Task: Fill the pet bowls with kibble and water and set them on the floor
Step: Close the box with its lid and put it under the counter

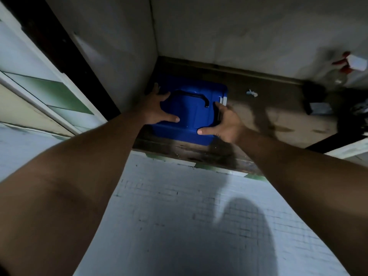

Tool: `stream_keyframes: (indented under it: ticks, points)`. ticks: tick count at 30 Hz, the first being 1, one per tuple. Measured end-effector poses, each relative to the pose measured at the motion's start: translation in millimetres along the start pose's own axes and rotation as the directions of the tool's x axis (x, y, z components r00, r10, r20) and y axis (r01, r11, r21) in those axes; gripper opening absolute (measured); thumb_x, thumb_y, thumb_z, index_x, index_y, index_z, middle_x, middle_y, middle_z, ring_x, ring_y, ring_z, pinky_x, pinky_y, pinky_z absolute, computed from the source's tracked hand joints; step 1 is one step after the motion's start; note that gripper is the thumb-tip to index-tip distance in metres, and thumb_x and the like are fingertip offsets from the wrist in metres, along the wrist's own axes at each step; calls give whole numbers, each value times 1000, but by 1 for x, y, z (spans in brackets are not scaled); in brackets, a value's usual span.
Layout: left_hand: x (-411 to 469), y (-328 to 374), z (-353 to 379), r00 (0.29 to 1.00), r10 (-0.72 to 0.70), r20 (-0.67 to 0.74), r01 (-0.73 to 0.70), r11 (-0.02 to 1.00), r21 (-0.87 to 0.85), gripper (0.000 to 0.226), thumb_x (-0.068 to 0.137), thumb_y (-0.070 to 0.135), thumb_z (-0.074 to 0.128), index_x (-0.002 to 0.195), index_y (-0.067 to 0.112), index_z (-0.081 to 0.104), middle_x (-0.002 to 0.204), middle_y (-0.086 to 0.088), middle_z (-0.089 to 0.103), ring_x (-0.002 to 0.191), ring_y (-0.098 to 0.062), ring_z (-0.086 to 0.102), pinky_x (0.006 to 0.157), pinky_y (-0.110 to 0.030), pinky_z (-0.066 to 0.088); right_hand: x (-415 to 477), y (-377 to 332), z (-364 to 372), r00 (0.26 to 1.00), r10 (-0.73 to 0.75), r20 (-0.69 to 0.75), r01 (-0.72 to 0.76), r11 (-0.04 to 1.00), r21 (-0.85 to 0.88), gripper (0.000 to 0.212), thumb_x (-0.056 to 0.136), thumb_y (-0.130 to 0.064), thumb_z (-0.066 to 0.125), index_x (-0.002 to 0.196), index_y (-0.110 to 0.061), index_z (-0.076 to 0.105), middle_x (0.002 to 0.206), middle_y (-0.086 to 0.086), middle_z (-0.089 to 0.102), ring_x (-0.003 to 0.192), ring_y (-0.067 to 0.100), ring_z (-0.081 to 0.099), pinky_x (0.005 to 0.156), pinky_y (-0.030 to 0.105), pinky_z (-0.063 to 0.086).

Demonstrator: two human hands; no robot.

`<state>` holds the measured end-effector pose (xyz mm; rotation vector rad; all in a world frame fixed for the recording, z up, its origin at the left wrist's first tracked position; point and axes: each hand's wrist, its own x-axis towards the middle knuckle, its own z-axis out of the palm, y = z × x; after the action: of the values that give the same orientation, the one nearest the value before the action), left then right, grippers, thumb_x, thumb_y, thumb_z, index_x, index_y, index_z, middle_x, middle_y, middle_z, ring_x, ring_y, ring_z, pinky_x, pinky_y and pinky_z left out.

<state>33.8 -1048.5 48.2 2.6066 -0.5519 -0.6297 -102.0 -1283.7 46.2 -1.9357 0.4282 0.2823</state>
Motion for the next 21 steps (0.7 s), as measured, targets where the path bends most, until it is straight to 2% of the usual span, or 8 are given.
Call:
stream_keyframes:
  ticks: [2,4,7,9,12,14,17,21]
  points:
    - [5,-7,1,1000,-3,12,3,1000,-4,121,61,77,78,161,41,20,171,4,-12,158,-32,0,126,-55,13,0,0,2,1000,-3,17,3,1000,14,92,60,-7,92,139,-17,47,124,-7,63,119,15,60,105,40,50]
    - [5,-8,1,1000,-2,15,1,1000,27,121,61,82,73,161,43,17,171,4,-12,157,-35,1,125,-58,16,-1,-4,1,1000,-2,22,2,1000,-5,95,61,-11,93,142,-17,44,126,-7,61,120,16,59,106,37,49]
    - [-4,2,1,1000,13,-23,-10,991,133,109,77,75,68,162,37,12,172,-3,-4,156,-38,9,124,-55,19,-11,-18,1,1000,15,-23,-19,989,-149,100,64,-25,93,147,-19,36,131,-5,55,121,16,54,103,29,44]
    - [-19,14,0,998,17,-54,-8,985,172,103,83,74,62,163,34,9,172,-6,4,154,-39,14,123,-55,22,-25,-31,0,999,-4,-51,-10,961,-276,99,66,-40,90,146,-24,34,139,0,53,126,22,52,108,36,45]
    - [-54,37,-14,999,8,-43,0,982,189,100,85,75,57,163,32,10,171,-6,13,154,-36,20,120,-54,29,-50,-61,-4,996,-25,-90,-17,898,-441,101,74,-56,80,152,-22,26,158,9,32,136,30,44,112,37,40]
    - [-86,54,-27,1000,-11,-24,16,981,193,98,86,73,57,163,31,13,169,-8,21,152,-35,25,118,-52,34,-69,-84,-9,994,-34,-101,-22,865,-502,100,76,-62,74,154,-21,25,162,10,23,137,31,43,110,36,40]
    - [-133,83,-53,1000,-28,-5,28,992,125,98,81,70,59,161,28,22,163,-11,34,146,-35,37,115,-49,40,-100,-118,-17,994,-30,-103,-29,849,-528,102,69,-73,66,151,-27,28,157,9,30,132,33,48,108,39,44]
    - [-192,120,-93,1000,0,13,0,999,44,86,84,52,71,156,18,38,151,-14,50,136,-36,49,110,-45,45,-153,-166,-25,997,20,-70,-54,848,-527,95,69,-71,63,149,-34,26,142,10,50,120,35,56,99,42,51]
